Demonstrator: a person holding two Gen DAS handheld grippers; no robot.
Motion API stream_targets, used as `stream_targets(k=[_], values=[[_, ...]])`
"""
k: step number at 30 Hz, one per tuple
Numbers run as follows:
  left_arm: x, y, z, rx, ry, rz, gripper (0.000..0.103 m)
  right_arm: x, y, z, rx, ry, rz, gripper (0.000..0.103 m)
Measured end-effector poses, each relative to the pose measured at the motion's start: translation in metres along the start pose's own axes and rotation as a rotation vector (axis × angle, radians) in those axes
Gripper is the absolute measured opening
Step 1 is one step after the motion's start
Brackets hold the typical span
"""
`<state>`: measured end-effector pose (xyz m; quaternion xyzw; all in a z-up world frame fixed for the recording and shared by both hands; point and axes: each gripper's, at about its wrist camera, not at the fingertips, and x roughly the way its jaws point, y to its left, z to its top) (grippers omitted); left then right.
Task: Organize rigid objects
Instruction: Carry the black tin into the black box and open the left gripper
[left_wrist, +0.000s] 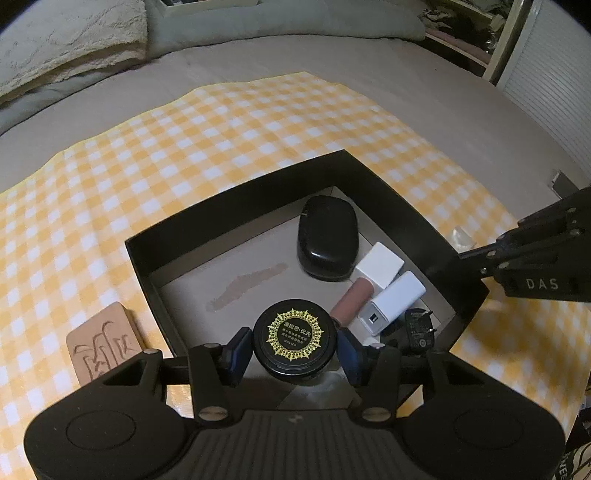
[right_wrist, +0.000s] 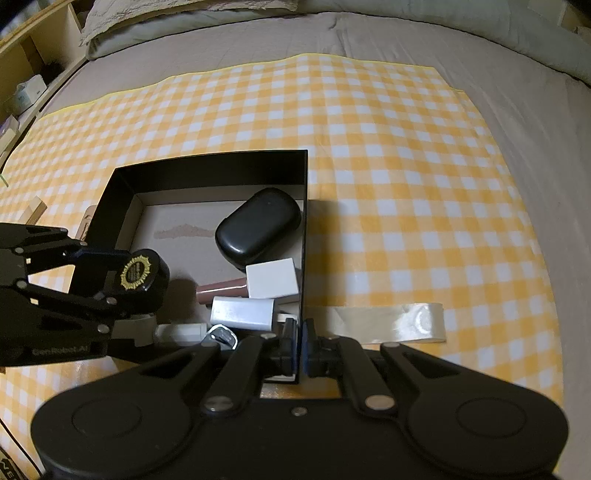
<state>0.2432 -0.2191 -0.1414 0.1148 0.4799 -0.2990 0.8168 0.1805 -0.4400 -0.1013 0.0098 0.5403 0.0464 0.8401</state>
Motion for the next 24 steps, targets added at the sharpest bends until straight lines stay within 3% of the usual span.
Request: stream_targets(k=[18,24], values=[[-0.013,-0.005,-0.003,-0.028,0.001,-0.057,0.066,0.002,0.0,0.001,0.001,0.001,-0.001,0.003],[-0.023,-0.008,-0.005,-0.056,-0.016,-0.068,0.085,0.002,0.0,0.001,-0.001,0.0,0.0,0.004]])
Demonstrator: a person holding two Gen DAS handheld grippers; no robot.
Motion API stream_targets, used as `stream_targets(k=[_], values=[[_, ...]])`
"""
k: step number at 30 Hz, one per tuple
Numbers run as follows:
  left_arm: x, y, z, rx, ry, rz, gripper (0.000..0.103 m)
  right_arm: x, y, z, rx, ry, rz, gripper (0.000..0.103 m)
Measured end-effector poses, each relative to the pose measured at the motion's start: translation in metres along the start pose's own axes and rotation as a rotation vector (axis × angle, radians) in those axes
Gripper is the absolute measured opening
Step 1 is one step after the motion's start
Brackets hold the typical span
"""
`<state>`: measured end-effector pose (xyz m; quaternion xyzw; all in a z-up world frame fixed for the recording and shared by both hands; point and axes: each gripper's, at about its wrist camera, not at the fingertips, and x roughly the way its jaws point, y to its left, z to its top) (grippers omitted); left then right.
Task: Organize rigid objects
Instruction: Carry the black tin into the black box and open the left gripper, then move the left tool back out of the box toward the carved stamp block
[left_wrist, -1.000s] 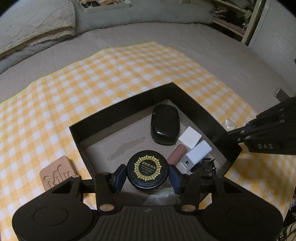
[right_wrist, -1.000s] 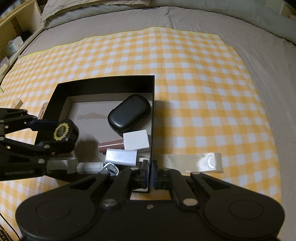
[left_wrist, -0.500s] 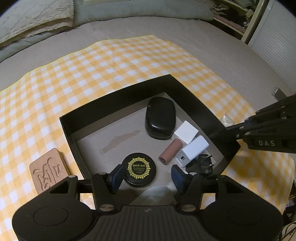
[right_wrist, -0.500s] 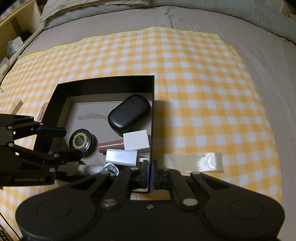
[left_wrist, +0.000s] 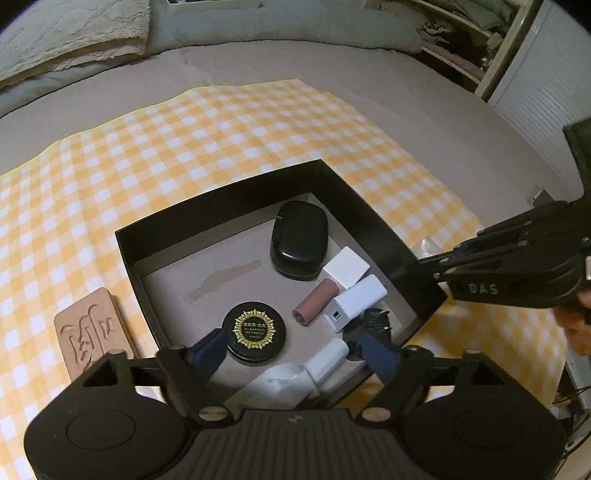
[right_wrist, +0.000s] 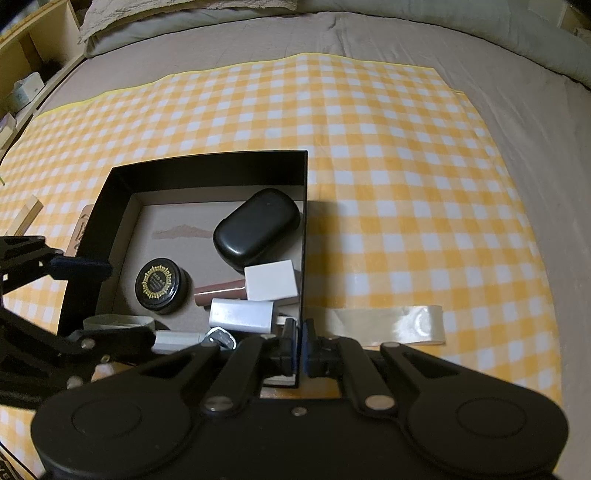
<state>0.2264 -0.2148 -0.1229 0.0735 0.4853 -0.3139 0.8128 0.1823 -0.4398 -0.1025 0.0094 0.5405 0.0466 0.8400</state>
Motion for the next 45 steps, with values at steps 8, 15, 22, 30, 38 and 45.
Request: stream_targets(k=[8,15,22,30,38,45], values=[[-0.028,-0.005,-0.002,-0.029,-0.063,-0.014,0.103,0.0,-0.001,0.0,0.002,0.0,0.001,0.004],[-0.061,0.007,-0.001,-0.041,-0.15,0.038,0.103,0.0,-0.001,0.0,0.004,-0.002,0.002,0.004],[-0.08,0.048,-0.004,-0.115,-0.199,0.14,0.103,-0.001,-0.001,0.0,0.006,-0.003,0.003,0.004],[-0.069,0.098,-0.009,-0.205,-0.159,0.247,0.103,-0.001,0.0,0.0,0.005,-0.004,0.004,0.004],[-0.041,0.136,-0.021,-0.282,-0.069,0.293,0.103,-0.001,0.0,0.0,0.005,-0.004,0.004,0.004],[-0.011,0.142,-0.022,-0.257,-0.041,0.285,0.103,-0.002,-0.002,0.0,0.005,-0.004,0.003,0.004]])
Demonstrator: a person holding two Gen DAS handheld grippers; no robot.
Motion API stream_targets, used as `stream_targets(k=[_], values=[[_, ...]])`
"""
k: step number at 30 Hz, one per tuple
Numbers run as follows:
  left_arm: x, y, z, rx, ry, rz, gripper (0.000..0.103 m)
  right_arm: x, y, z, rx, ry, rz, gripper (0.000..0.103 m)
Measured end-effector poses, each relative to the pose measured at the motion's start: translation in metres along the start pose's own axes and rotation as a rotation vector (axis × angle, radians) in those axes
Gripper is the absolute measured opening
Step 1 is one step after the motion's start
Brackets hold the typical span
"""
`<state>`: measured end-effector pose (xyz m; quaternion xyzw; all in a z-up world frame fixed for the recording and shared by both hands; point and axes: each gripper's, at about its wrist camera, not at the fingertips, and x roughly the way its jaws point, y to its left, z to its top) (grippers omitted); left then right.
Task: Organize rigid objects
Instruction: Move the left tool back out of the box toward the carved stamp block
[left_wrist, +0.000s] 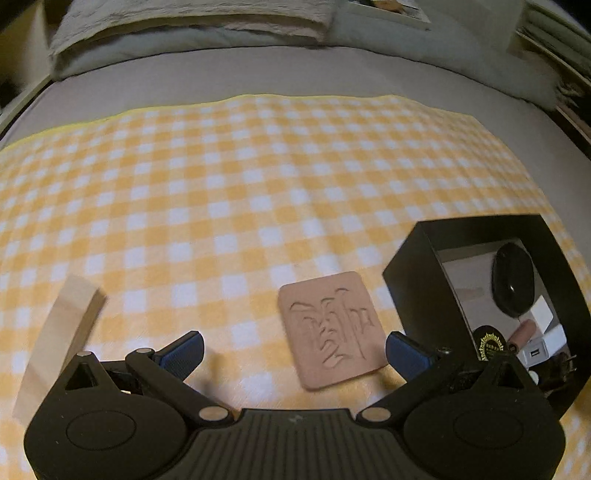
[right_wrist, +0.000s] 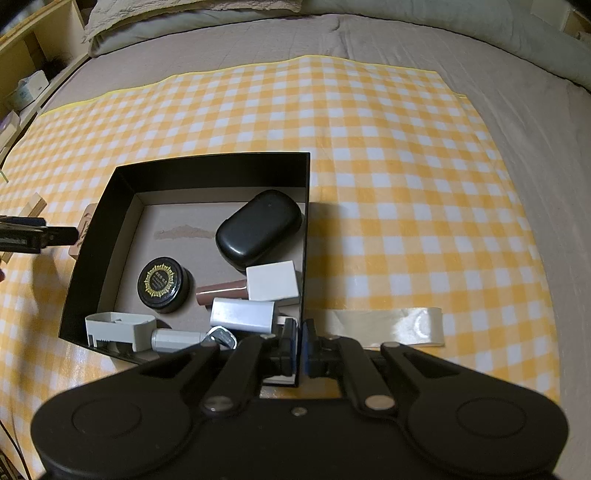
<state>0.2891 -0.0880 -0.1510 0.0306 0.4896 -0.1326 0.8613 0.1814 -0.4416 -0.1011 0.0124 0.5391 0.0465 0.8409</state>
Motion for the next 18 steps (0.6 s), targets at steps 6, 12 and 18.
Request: stream_targets(k=[6,12,18], values=[[0.017,-0.018,0.002,0.083,-0.017,-0.037,0.103,0.001,0.0,0.0,0.002,0.0,0.002,0.004],[0.026,-0.013,0.004,0.084,0.0,0.019,0.103,0.001,0.0,0.001,-0.004,0.005,0.0,0.004],[0.016,0.013,0.003,0.053,-0.008,0.101,0.103,0.001,0.003,0.001,-0.008,0.006,-0.002,0.005]])
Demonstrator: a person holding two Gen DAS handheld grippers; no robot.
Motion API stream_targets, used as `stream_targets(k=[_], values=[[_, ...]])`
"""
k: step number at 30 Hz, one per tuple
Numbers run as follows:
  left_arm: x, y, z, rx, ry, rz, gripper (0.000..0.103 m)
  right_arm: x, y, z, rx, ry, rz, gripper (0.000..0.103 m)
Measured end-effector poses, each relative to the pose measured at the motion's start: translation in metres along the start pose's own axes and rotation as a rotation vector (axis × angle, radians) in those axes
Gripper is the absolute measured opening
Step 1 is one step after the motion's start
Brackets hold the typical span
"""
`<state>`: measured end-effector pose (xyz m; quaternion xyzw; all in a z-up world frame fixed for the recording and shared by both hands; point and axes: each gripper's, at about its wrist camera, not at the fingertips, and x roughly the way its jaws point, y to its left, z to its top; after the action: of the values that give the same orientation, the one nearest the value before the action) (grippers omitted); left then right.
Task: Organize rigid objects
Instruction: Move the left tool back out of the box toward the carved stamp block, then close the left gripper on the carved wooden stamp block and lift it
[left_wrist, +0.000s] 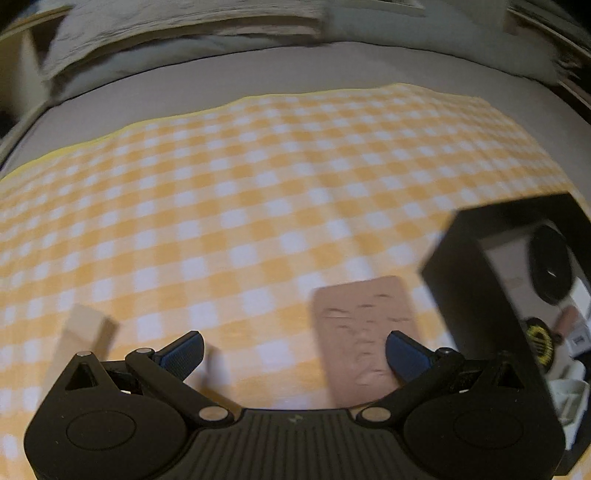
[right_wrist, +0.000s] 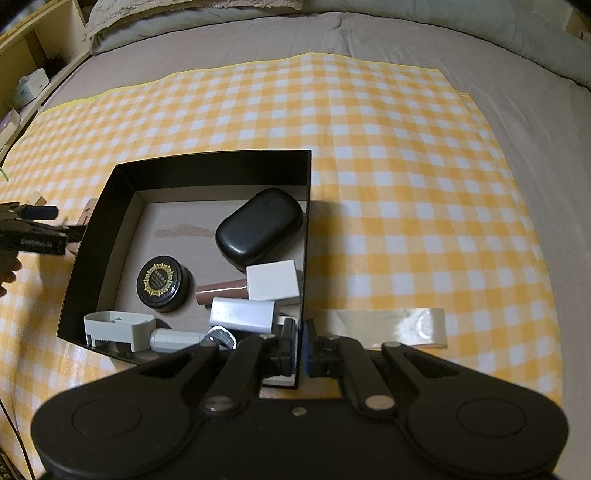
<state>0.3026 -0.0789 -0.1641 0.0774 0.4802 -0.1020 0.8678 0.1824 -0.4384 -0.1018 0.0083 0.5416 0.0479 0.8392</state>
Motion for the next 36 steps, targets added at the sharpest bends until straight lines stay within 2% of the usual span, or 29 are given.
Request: stream_targets(k=[3,6,11,14,16,21,24,29,34,36], values=[[-0.002,0.008,0.0,-0.005,-0.008,0.006,0.103,0.0,0.0,0.0,0.0,0.0,0.0,0.005],[-0.005,0.006,-0.001,0.037,-0.031,-0.032,0.103,0.0,-0.001,0.0,0.0,0.0,0.0,0.005],[-0.007,-0.017,0.001,0.122,-0.071,-0.131,0.103,0.0,0.0,0.0,0.001,0.0,0.001,0.005],[-0.001,-0.033,0.001,0.187,-0.064,-0.143,0.103,0.0,0.0,0.0,0.001,0.0,0.001,0.005],[0.003,-0.034,0.0,0.187,-0.055,-0.149,0.103,0.0,0.0,0.0,0.001,0.0,0.002,0.005],[0.013,-0.022,-0.01,0.209,0.024,-0.035,0.103,0.0,0.0,0.0,0.0,0.0,0.0,0.005],[0.009,-0.013,-0.014,0.216,0.01,0.009,0.103,0.0,-0.001,0.0,0.0,0.001,0.0,0.005],[0.003,-0.011,-0.018,0.258,-0.037,0.0,0.103,-0.001,-0.001,0.0,0.0,0.0,0.001,0.005],[0.018,-0.035,-0.009,0.359,-0.07,-0.008,0.103,-0.001,0.0,0.0,0.004,0.0,0.005,0.005],[0.022,-0.04,-0.005,0.362,-0.084,-0.018,0.099,-0.001,0.0,0.0,-0.002,0.001,0.001,0.005]])
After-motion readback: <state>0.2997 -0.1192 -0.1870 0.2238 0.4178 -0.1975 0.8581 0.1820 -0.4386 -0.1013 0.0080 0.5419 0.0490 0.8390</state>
